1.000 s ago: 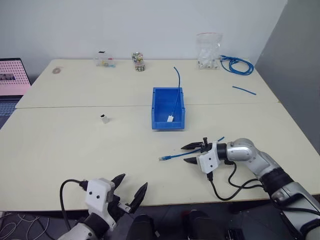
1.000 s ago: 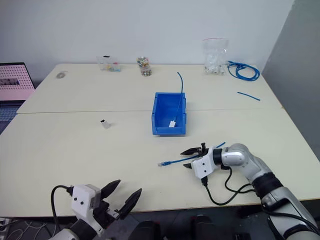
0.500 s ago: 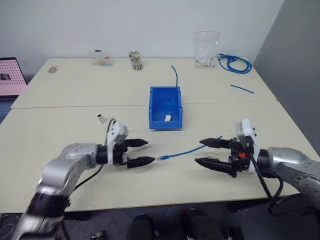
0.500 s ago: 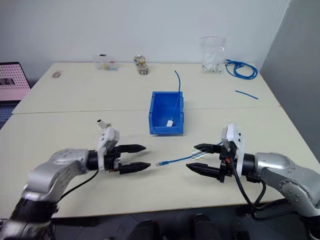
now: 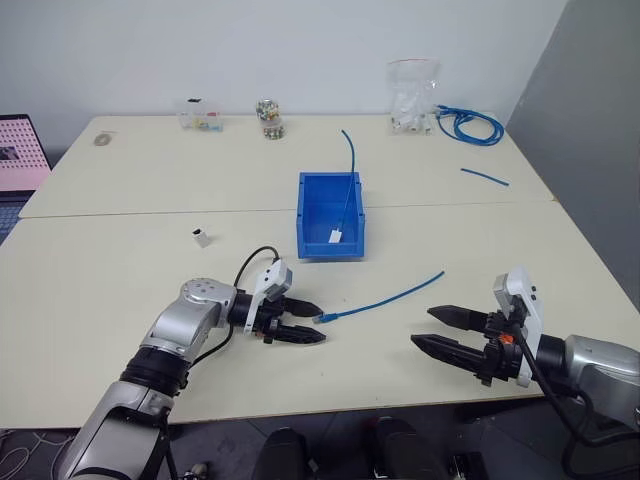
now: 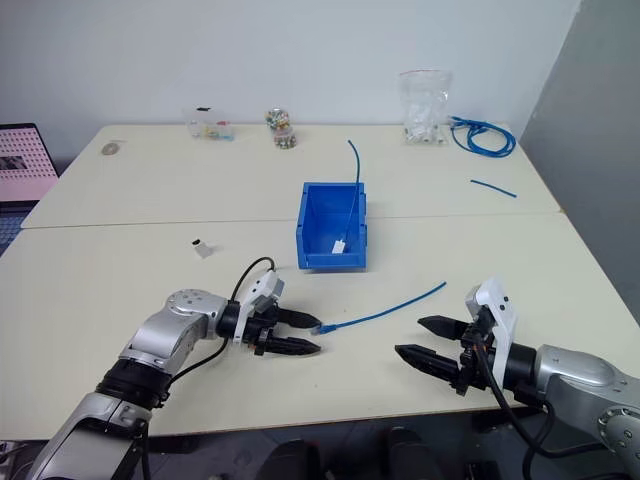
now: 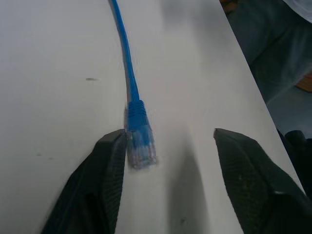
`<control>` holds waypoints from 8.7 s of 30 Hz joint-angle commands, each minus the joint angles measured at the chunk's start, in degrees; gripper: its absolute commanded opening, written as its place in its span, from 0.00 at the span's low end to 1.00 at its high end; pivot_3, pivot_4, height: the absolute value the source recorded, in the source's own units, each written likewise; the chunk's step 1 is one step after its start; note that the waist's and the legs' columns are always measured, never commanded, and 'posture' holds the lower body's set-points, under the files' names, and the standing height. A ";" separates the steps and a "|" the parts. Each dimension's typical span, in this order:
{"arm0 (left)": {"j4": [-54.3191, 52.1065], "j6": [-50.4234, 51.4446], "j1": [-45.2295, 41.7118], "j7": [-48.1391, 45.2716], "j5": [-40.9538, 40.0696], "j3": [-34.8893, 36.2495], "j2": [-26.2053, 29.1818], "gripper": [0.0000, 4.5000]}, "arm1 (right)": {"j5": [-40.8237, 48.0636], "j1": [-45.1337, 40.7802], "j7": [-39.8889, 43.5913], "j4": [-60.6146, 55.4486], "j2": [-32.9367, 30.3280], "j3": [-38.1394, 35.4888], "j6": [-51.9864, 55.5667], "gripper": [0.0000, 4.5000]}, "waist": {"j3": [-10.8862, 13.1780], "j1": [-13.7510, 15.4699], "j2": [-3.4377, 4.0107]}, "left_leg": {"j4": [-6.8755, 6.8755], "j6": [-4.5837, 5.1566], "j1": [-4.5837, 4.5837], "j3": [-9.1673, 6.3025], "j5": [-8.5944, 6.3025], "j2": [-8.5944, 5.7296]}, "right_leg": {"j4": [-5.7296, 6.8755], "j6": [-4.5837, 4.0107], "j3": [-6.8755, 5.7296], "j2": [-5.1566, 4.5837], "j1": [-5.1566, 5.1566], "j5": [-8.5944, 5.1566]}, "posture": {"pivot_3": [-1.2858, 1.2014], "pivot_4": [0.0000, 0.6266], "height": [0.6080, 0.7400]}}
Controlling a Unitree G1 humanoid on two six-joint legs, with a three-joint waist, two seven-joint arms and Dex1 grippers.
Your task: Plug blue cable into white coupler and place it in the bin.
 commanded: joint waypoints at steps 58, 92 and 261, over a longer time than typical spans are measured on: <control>-33.74 66.55 9.05 56.16 -66.85 35.73 -15.06 0.05 | 32.11 -19.67 -10.90 18.30 15.05 12.06 8.34 0.85 | -0.02 0.11 -0.16 | 0.01 -0.02 -0.14 -0.29 0.01 0.05 | 0.00 0.08 -0.04 -0.04 -0.01 0.03 | 0.52 0.24 1.00; -38.56 51.92 15.41 53.53 -75.41 23.12 0.00 0.23 | 37.06 -22.10 -13.55 19.35 14.79 12.54 8.76 0.03 | 0.02 0.06 -0.10 | -0.05 -0.01 -0.17 -0.24 0.00 0.03 | -0.08 0.03 0.00 -0.03 -0.07 0.01 | 0.52 0.24 1.00; 1.68 -20.58 2.45 8.50 9.61 -3.95 -11.19 0.17 | -56.47 -45.02 44.78 27.96 13.25 41.10 -10.51 0.03 | 0.13 0.91 0.38 | 0.23 0.22 -0.90 -0.29 0.25 -0.37 | 0.04 0.22 0.01 0.01 -0.53 0.36 | 0.52 0.24 1.00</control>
